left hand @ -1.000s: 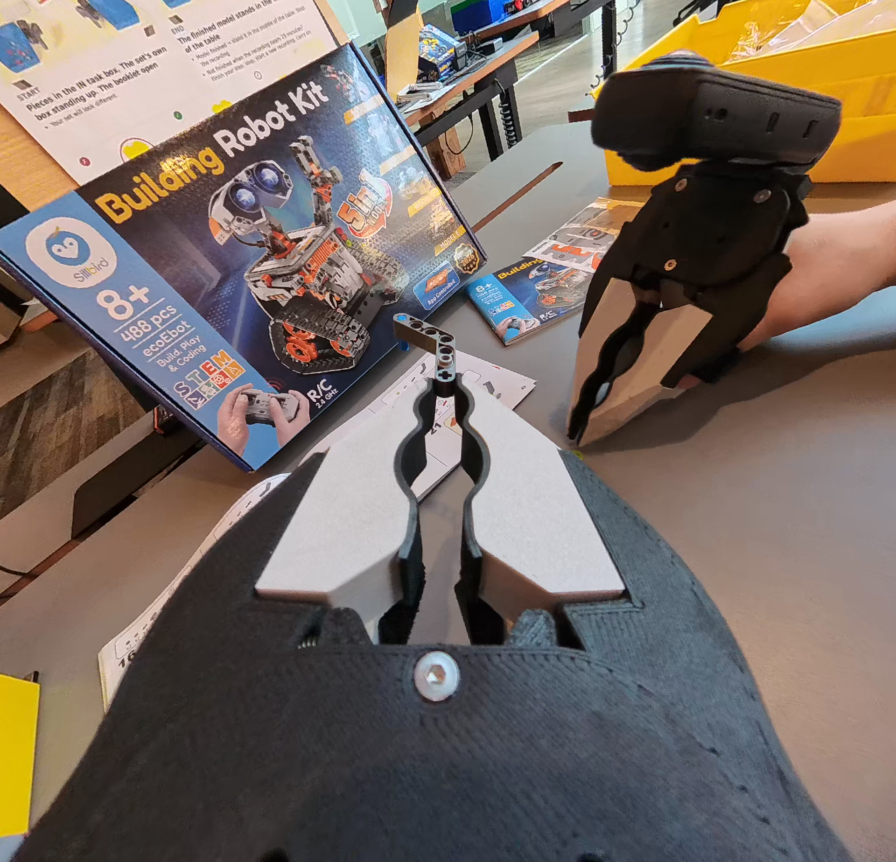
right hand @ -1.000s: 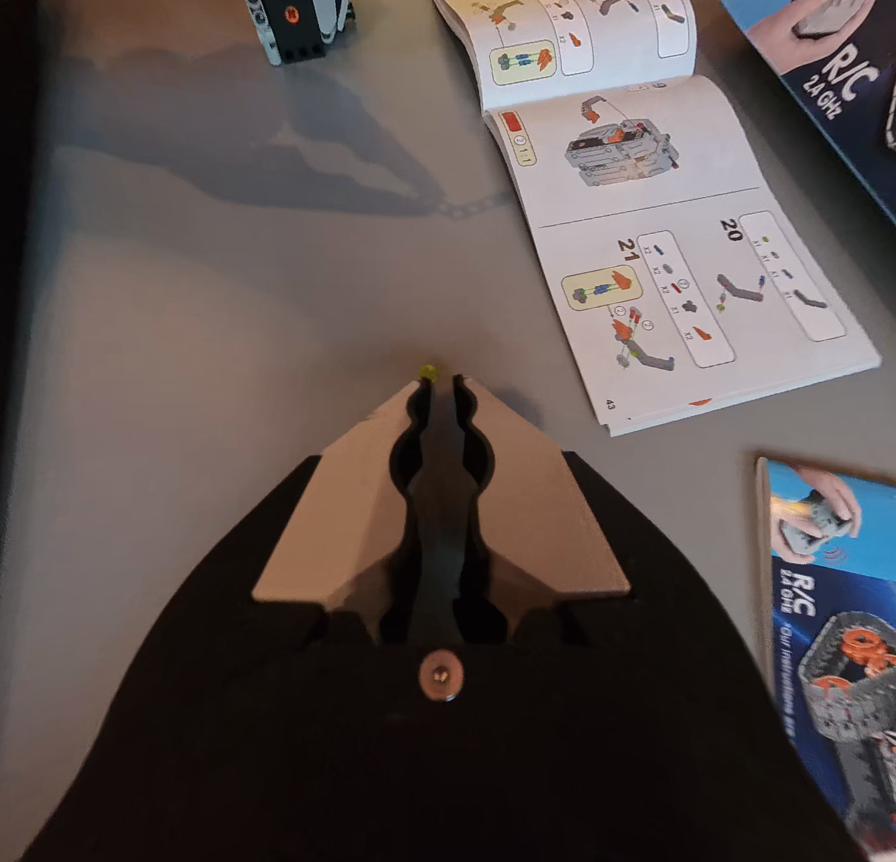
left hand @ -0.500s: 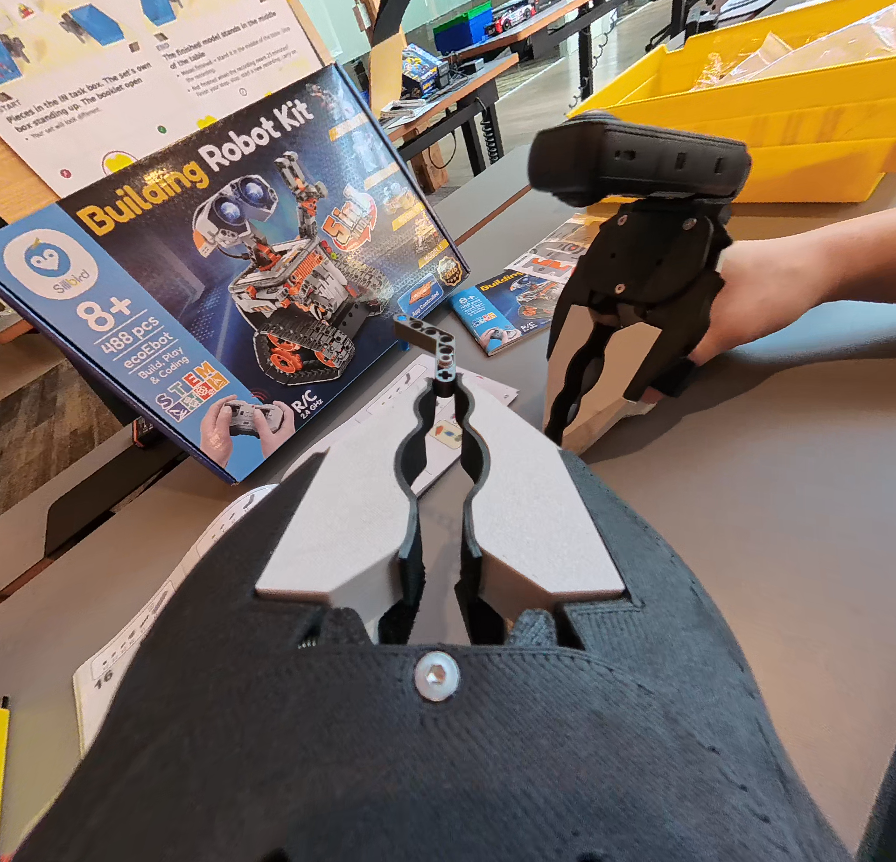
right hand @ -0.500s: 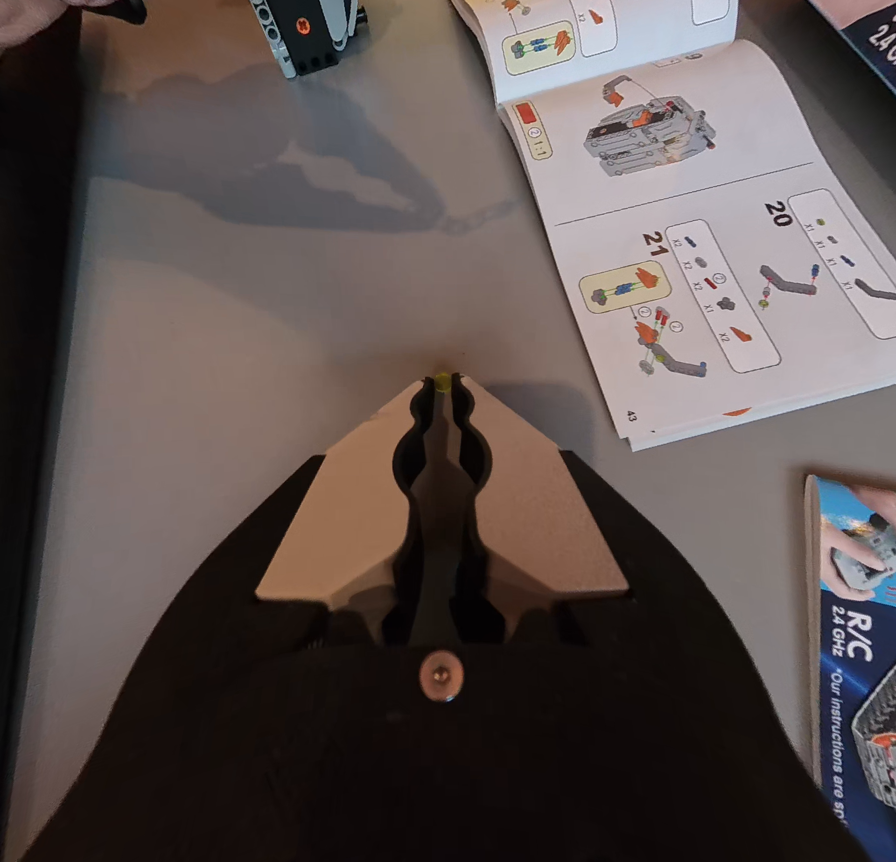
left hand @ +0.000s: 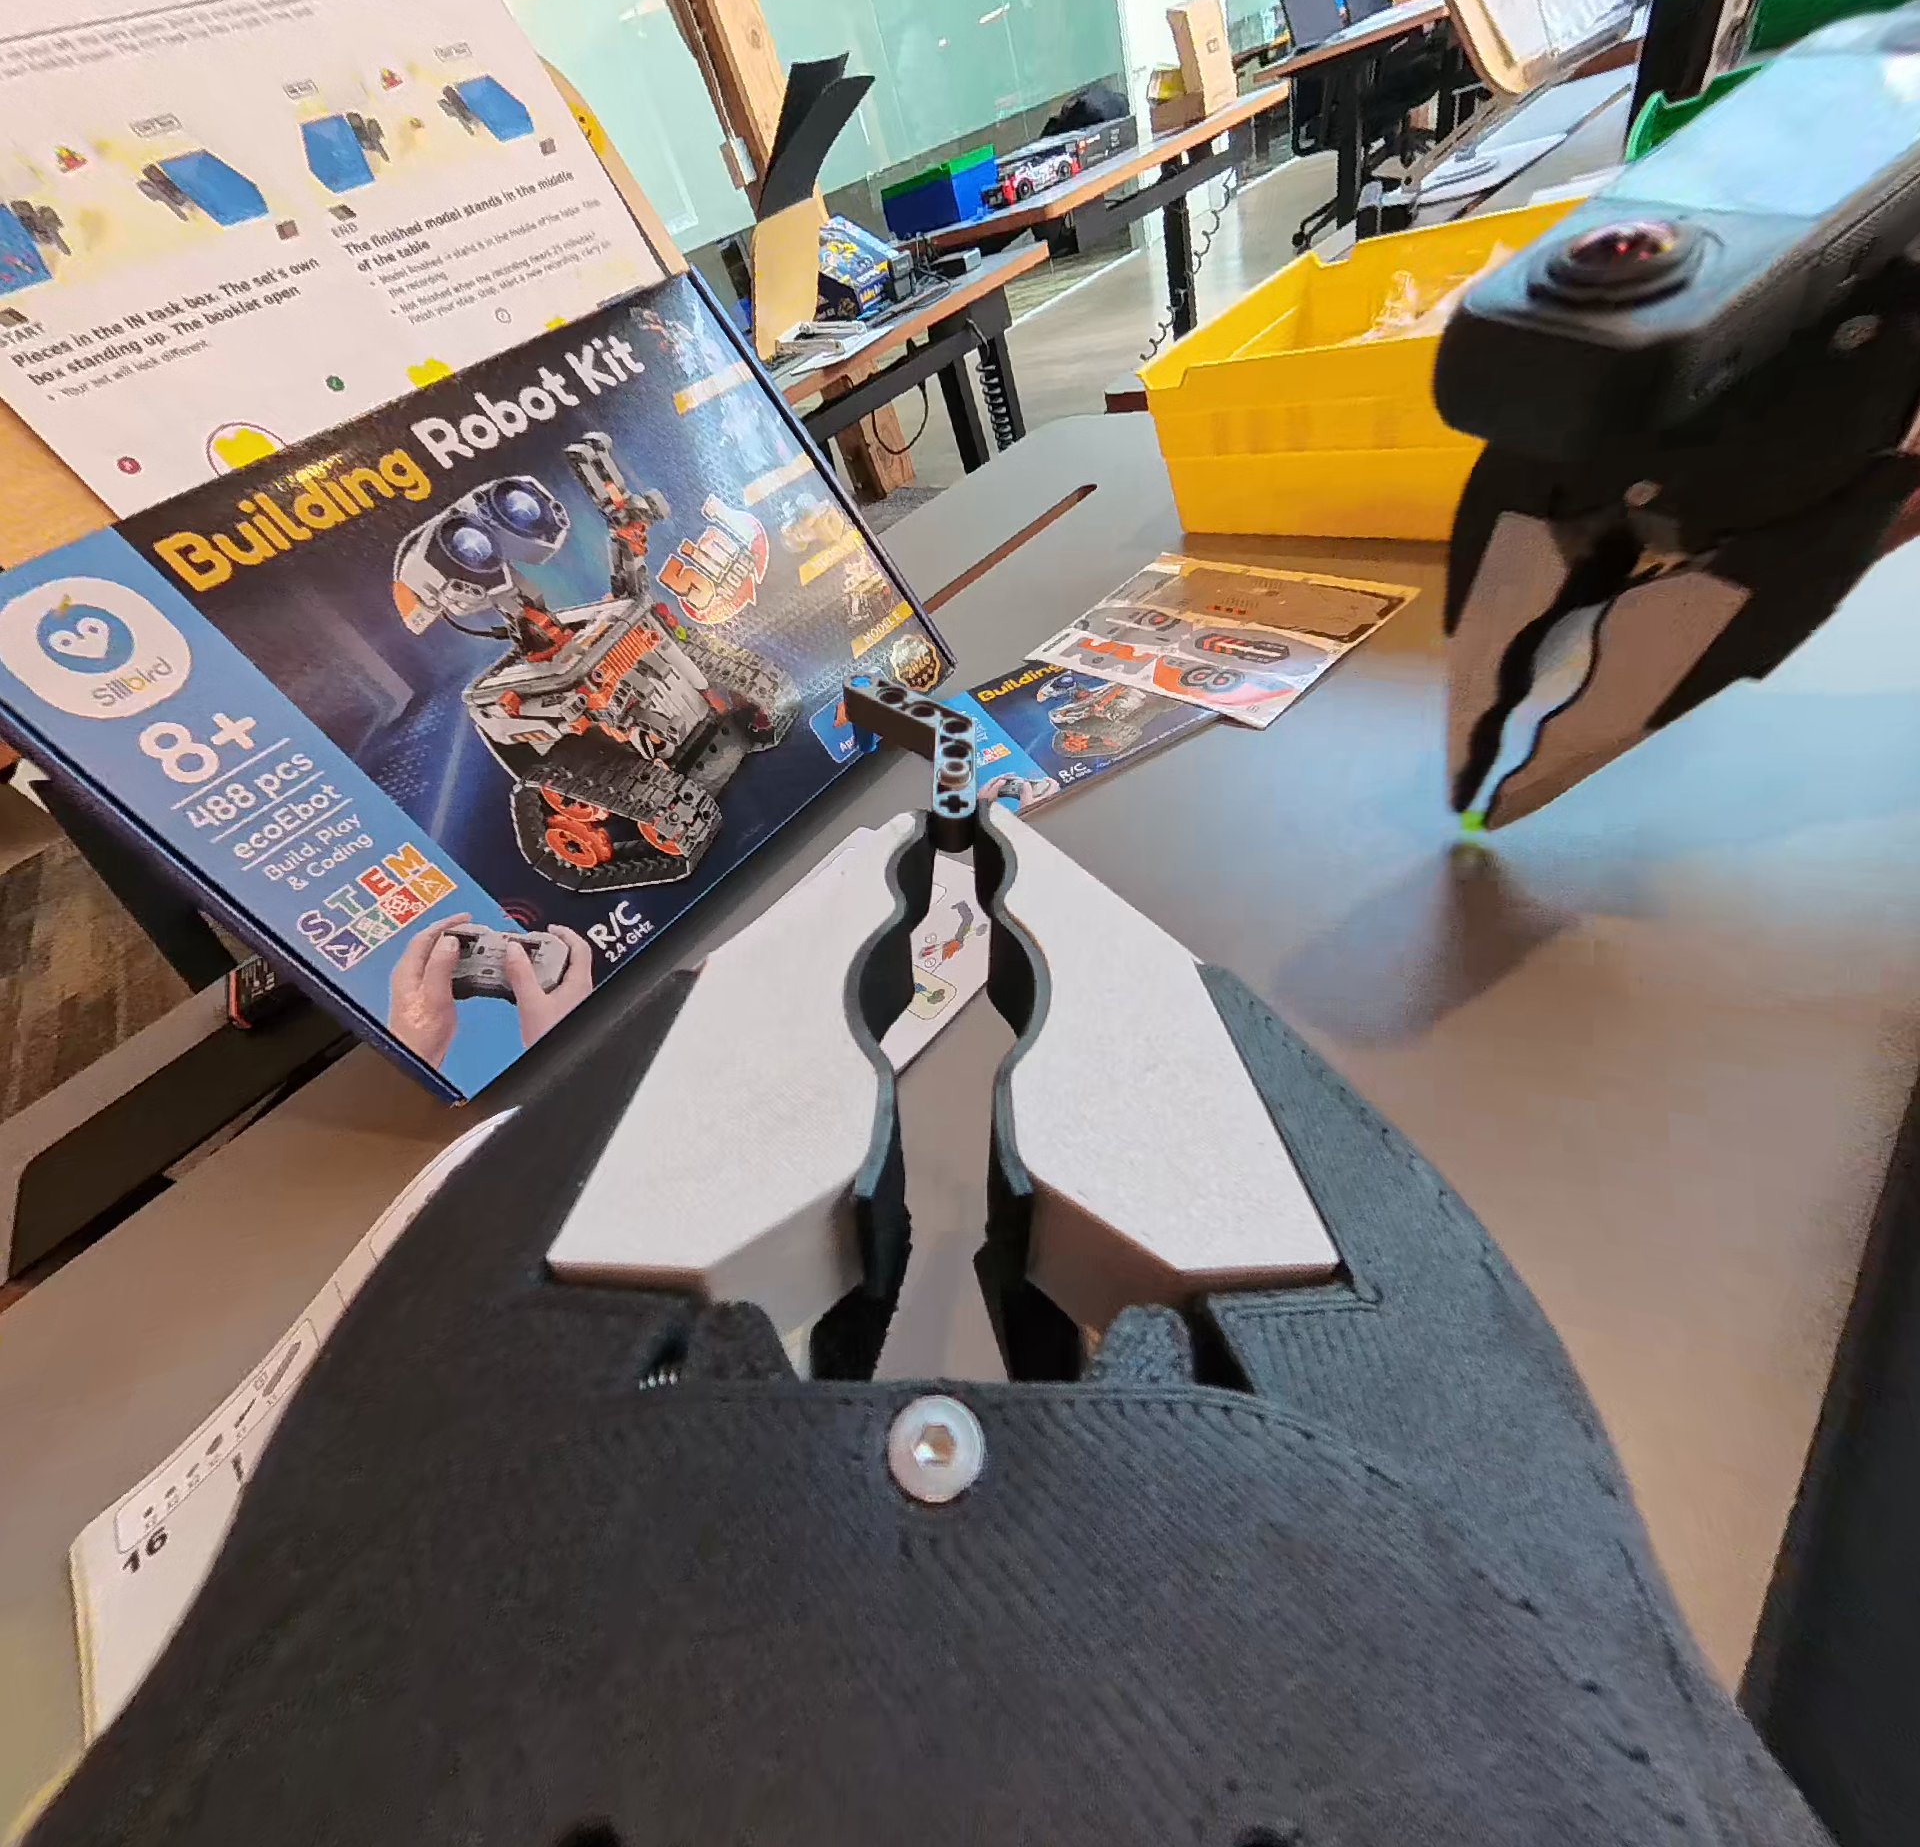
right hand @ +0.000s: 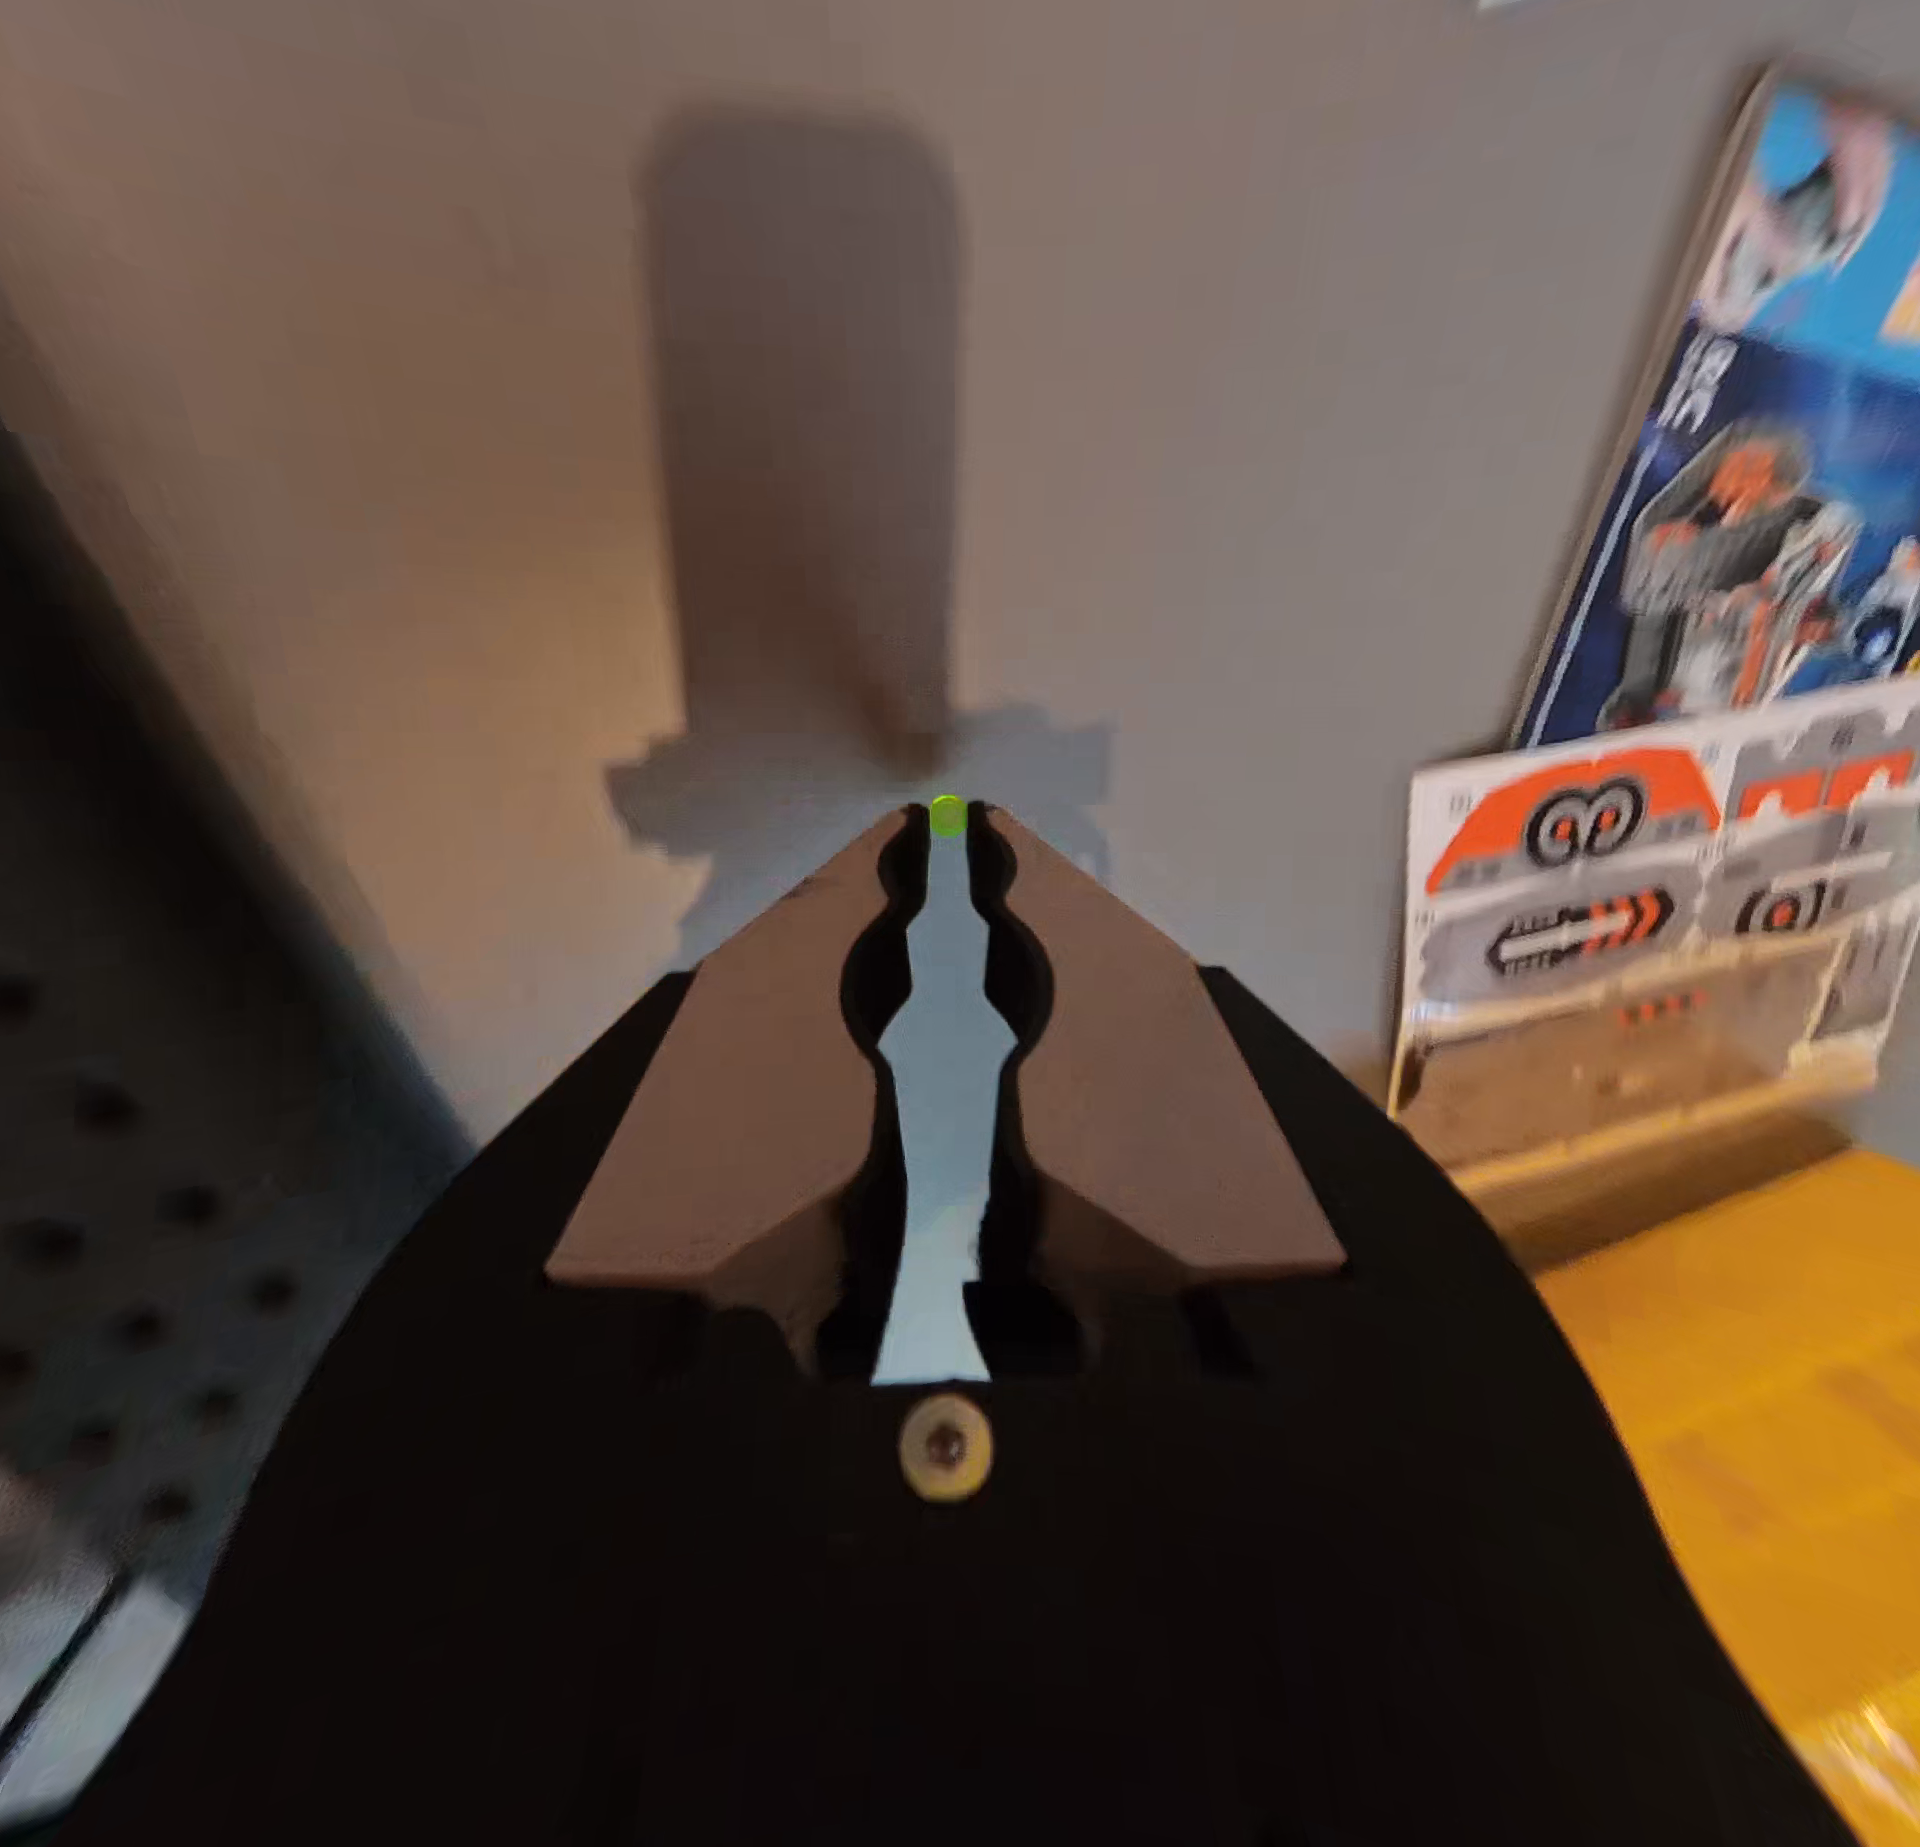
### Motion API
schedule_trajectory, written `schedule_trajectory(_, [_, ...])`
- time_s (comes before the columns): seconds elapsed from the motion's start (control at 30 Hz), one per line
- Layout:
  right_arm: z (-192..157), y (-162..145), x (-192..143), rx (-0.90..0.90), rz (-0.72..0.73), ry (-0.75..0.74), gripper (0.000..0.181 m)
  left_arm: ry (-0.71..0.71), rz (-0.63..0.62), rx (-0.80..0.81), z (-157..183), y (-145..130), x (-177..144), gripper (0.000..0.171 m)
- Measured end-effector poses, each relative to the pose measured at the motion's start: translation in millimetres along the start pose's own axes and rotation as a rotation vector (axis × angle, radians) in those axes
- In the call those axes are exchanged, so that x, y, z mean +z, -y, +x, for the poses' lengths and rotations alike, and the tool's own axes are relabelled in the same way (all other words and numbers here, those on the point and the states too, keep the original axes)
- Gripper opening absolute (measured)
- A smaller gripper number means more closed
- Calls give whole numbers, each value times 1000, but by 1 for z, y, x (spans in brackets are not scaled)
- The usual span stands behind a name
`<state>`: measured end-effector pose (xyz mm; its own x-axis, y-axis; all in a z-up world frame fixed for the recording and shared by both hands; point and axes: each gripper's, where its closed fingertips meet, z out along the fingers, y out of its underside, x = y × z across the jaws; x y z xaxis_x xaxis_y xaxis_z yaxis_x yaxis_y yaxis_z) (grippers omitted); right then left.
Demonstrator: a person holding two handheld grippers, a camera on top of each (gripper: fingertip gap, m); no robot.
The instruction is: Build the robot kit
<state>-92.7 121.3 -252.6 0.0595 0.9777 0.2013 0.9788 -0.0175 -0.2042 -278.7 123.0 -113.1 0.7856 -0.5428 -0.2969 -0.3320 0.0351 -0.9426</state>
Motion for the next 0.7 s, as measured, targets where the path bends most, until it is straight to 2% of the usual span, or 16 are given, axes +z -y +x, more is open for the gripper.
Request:
schedule_trajectory(0.17, [-7, -40, -21, -136, -417, 0, 8, 9, 20, -2, -2, 5, -3, 5])
schedule_trajectory(0.3, [-2, -54, -27, -282, -720, -1, 8, 22, 15, 2, -4, 4, -4, 5])
schedule_trajectory(0.43, [3, -56, -31, -407, -966, -13, 8, 28, 26, 0, -6, 6, -6, 5])
schedule_trajectory(0.53, [0, -50, -32, -476, -1091, -1, 8, 28, 18, 0, -6, 5, -5, 5])
schedule_trajectory(0.7, [-2, -33, -25, -531, -1142, 8, 8, 25, 20, -9, -7, 5, -6, 5])
